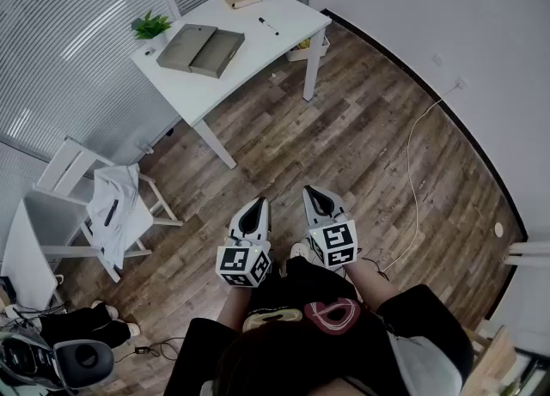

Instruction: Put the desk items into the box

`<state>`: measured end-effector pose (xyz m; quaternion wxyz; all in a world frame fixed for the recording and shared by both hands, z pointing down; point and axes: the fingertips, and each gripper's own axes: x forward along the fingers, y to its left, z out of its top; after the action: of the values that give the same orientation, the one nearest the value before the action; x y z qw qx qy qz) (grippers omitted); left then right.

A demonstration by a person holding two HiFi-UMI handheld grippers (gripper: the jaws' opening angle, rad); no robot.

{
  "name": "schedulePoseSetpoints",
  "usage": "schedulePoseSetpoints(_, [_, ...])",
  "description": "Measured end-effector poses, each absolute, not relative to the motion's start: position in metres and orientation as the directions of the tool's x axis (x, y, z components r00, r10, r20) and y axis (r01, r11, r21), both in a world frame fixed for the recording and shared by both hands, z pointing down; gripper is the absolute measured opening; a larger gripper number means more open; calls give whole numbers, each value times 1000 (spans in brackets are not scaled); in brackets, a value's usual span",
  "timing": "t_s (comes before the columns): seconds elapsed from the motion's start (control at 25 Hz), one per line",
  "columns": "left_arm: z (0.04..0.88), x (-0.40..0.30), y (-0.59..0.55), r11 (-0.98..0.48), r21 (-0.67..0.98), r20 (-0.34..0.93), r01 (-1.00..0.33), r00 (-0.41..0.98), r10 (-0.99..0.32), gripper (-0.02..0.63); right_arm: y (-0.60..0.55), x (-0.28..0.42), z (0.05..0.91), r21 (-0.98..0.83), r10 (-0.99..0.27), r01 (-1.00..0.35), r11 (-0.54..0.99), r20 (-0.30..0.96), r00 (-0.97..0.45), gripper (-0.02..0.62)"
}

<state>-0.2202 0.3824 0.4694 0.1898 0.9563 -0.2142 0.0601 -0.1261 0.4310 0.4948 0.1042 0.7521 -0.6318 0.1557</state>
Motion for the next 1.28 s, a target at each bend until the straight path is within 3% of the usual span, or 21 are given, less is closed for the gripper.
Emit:
schedulePoseSetpoints(0.32, [476, -246, 356, -876, 229, 216, -424, 900, -379, 20, 408, -144, 497, 28, -907, -979, -200, 372, 196, 8])
schedulePoseSetpoints(0.92, [480, -257, 297, -899, 272, 184, -344, 935, -302, 20, 358, -155, 497, -74, -909, -959, -273, 346, 232, 9])
schedulePoseSetpoints(1.28, [495, -221, 264, -881, 269, 231, -389, 914, -333, 20, 324, -110, 524, -93, -882, -963, -253, 432, 190, 9])
